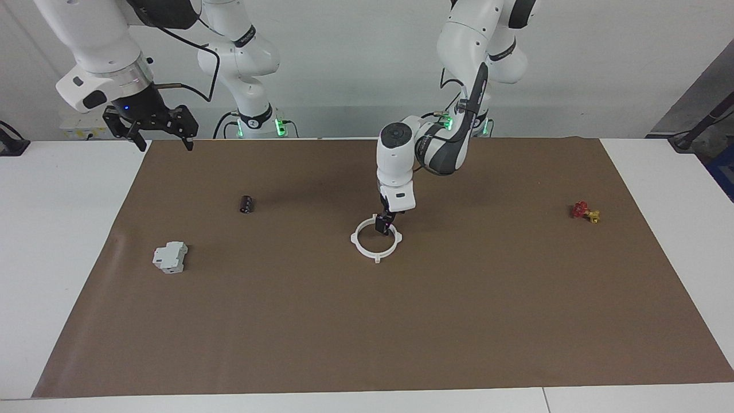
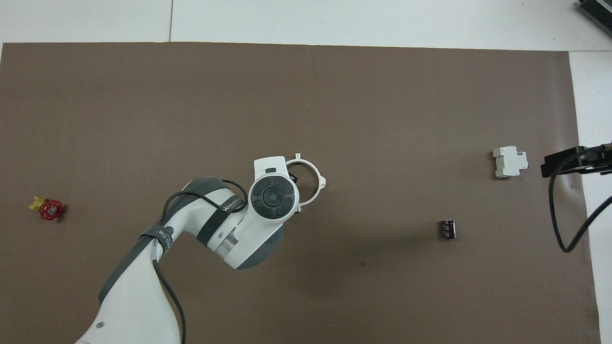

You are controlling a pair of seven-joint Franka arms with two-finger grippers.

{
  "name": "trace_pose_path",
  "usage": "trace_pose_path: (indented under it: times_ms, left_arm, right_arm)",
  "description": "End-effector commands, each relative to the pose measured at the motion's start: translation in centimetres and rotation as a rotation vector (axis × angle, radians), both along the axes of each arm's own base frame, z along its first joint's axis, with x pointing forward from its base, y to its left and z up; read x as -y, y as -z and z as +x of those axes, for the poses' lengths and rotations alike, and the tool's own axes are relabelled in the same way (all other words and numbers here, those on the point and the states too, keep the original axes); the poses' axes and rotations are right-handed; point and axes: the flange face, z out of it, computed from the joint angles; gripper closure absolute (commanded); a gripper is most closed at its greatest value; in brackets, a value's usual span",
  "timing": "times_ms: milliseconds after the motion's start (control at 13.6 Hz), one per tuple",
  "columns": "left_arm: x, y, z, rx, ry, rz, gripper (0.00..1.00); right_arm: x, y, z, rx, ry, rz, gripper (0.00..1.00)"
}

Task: Assemble drain pipe with both arms
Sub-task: 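Open the left gripper and retract it from the ring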

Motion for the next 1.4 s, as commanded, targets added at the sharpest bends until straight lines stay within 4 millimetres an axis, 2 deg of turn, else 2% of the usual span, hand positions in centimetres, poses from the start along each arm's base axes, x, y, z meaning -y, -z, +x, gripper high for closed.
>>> trace_pose_path:
  times_ms: [0,148,295,369,517,590,738,886,1033,1181,1328]
  left_arm:
    - [-5.1,-7.7,1.8,0.037,0.017,0.027,0.00]
    - [-9.2,-13.5,2.6,0.018,0.109,0.064,0.00]
    - [-12.3,-17.9,3.4,-0.031,0.219,0.101,0.00]
    - [-14.5,-20.2,4.1,-0.042,0.282,0.105,0.00]
    - [-19.5,-24.3,3.9,-0.031,0.396,0.086,0.00]
    - [-21.6,-25.2,3.7,-0.047,0.454,0.072,0.00]
    - [-24.9,-25.6,4.1,-0.092,0.605,0.078,0.00]
    - [-30.1,-25.8,5.1,-0.103,0.661,0.078,0.00]
    - [-34.0,-26.5,5.4,-0.098,0.724,0.077,0.00]
    - [-35.6,-26.7,5.5,-0.102,0.736,0.076,0.00]
    - [-35.5,-27.8,4.8,-0.117,0.763,0.074,0.00]
  right_arm:
    - [0.2,-0.5,-0.4,0.001,0.017,-0.004,0.00]
    - [0.2,-0.5,-0.4,0.001,0.017,-0.004,0.00]
    - [0.2,-0.5,-0.4,0.001,0.017,-0.004,0.00]
    - [0.1,-0.5,-0.4,0.001,0.014,-0.004,0.00]
    - [0.2,-0.5,-0.4,0.001,0.015,-0.004,0.00]
    - [0.2,-0.5,-0.4,0.001,0.017,-0.004,0.00]
    - [0.2,-0.5,-0.4,0.001,0.015,-0.004,0.00]
    - [0.2,-0.5,-0.4,0.001,0.017,-0.004,0.00]
    - [0.2,-0.5,-0.4,0.001,0.015,-0.004,0.00]
    - [0.2,-0.5,-0.4,0.001,0.015,-0.004,0.00]
    - [0.2,-0.5,-0.4,0.001,0.017,-0.004,0.00]
